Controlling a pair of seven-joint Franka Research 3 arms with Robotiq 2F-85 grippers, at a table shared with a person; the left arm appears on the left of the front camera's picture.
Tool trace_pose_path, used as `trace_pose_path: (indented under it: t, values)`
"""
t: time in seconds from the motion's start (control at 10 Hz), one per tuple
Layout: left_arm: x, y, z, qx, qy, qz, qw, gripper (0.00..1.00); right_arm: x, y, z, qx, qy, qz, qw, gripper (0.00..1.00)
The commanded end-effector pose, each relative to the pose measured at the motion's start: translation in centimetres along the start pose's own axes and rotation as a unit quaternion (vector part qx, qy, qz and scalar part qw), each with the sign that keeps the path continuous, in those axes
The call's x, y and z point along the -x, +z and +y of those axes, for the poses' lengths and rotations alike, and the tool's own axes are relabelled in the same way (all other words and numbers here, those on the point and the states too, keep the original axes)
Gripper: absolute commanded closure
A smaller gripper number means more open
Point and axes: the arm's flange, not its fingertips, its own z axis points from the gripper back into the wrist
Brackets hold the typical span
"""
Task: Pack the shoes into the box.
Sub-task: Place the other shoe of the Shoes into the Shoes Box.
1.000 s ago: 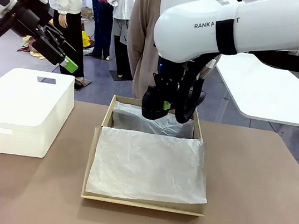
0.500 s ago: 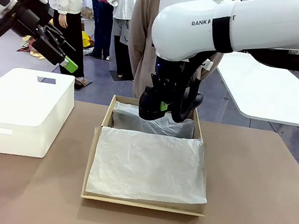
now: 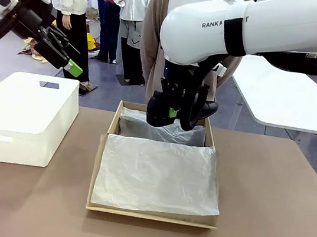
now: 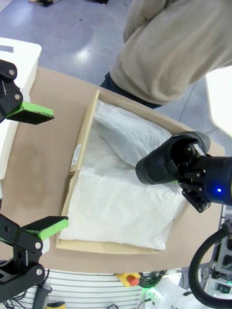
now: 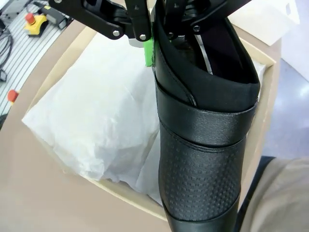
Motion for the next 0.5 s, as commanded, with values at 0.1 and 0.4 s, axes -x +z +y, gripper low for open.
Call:
trace_pose_path:
  t: [0.1, 0.4]
  values:
    - [0.1, 0.1, 0.1, 0.005, -0.006, -0.008, 1.000, 0.00, 2.3, 0.3, 0.8, -0.017, -0.070, -0.002, 0.997, 1.00]
    - [0.1, 0.1, 0.1, 0.005, -0.006, -0.008, 1.000, 0.00, 4.5, -0.5, 1.4, -0.017, -0.112, -0.005, 0.994, 1.00]
